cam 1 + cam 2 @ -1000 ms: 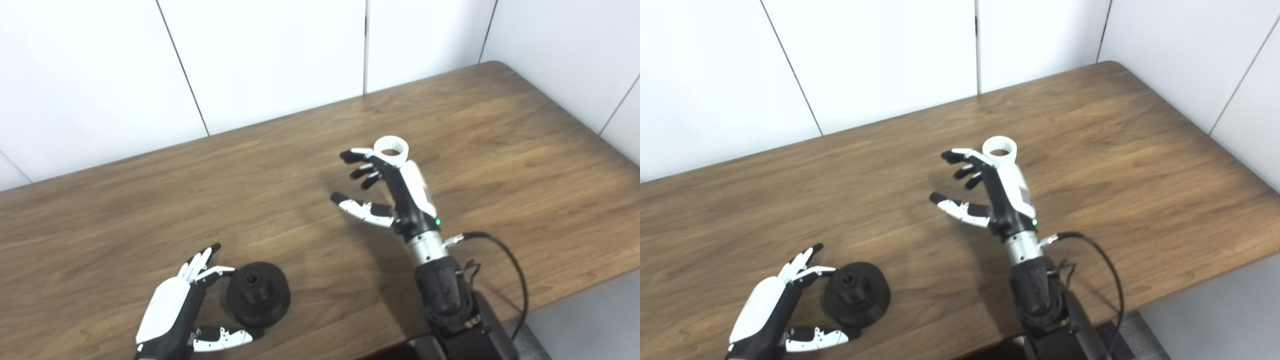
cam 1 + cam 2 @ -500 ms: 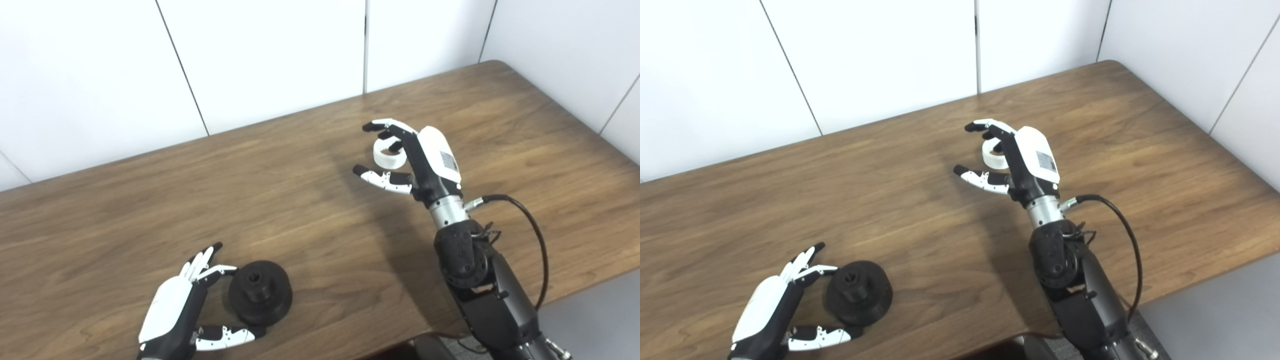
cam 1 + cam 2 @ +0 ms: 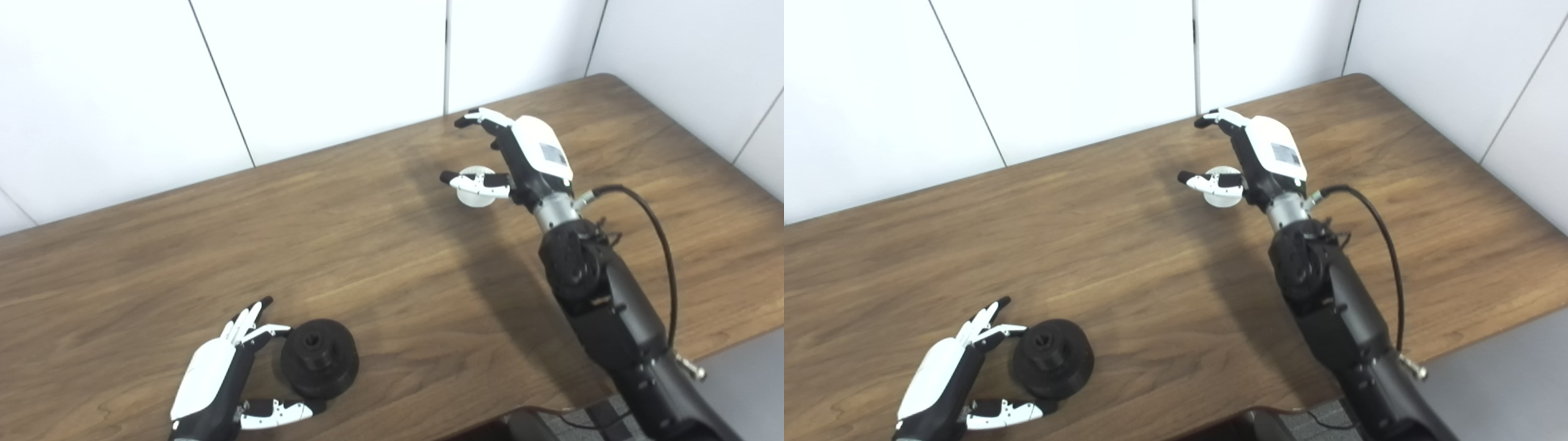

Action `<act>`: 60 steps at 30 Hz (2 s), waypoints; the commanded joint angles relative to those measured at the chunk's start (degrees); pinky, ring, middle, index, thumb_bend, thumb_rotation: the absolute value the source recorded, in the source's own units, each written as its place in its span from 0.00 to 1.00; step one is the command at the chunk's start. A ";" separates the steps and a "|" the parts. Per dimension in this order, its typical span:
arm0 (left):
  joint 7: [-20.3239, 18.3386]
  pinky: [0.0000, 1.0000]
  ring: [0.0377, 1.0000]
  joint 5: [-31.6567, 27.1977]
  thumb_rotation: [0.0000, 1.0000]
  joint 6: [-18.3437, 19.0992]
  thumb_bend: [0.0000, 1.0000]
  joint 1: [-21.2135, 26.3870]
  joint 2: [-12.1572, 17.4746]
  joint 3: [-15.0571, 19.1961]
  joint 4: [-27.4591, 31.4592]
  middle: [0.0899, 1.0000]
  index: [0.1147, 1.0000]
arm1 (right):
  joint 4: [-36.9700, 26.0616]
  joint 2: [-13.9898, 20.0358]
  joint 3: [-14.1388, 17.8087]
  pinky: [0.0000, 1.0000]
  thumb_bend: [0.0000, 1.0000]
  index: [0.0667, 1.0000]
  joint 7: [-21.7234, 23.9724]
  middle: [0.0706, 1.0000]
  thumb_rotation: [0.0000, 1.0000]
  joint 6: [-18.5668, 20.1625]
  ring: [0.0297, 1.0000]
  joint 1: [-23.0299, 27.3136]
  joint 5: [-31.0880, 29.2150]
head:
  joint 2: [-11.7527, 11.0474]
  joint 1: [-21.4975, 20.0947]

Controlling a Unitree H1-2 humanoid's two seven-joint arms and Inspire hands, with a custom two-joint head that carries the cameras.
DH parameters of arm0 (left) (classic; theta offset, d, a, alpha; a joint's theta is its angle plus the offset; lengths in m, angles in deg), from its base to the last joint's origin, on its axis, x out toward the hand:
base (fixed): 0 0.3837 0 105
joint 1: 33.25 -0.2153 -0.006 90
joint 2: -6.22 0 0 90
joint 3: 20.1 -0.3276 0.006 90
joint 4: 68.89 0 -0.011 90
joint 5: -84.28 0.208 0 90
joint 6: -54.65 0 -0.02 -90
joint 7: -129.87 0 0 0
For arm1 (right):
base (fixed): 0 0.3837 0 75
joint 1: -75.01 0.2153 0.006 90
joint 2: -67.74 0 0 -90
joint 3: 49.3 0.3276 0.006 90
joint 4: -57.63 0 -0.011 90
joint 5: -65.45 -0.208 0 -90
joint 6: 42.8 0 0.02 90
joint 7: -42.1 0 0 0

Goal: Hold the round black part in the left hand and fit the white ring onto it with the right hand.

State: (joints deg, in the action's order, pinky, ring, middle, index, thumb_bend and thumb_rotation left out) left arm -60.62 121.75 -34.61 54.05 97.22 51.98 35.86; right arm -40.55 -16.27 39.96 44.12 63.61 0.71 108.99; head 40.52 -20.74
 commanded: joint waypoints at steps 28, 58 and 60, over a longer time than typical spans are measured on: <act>-0.47 1.00 1.00 0.24 0.33 -0.16 0.95 1.21 0.06 0.66 1.92 1.00 0.63 | 10.44 8.94 -5.50 0.97 1.00 0.96 14.93 1.00 0.68 9.94 1.00 7.73 -2.33 | 0.70 0.80; -1.59 1.00 1.00 0.30 0.34 -0.11 0.95 1.49 -0.22 1.35 2.70 1.00 0.63 | 11.11 7.38 -6.51 1.00 0.80 0.61 4.68 0.96 0.35 5.26 1.00 5.14 -3.03 | 1.82 1.46; -1.70 1.00 1.00 0.34 0.33 -0.03 0.95 1.47 -0.23 1.37 2.76 1.00 0.63 | 11.57 6.95 -6.07 0.99 0.79 0.58 3.01 0.93 0.32 4.17 0.98 4.88 -3.61 | 1.86 1.43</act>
State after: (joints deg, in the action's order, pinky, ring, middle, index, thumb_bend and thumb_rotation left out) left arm -62.48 121.96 -34.32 54.18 96.83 52.85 36.34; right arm -28.31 -9.57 32.78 49.81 70.09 4.25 105.58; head 42.36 -19.25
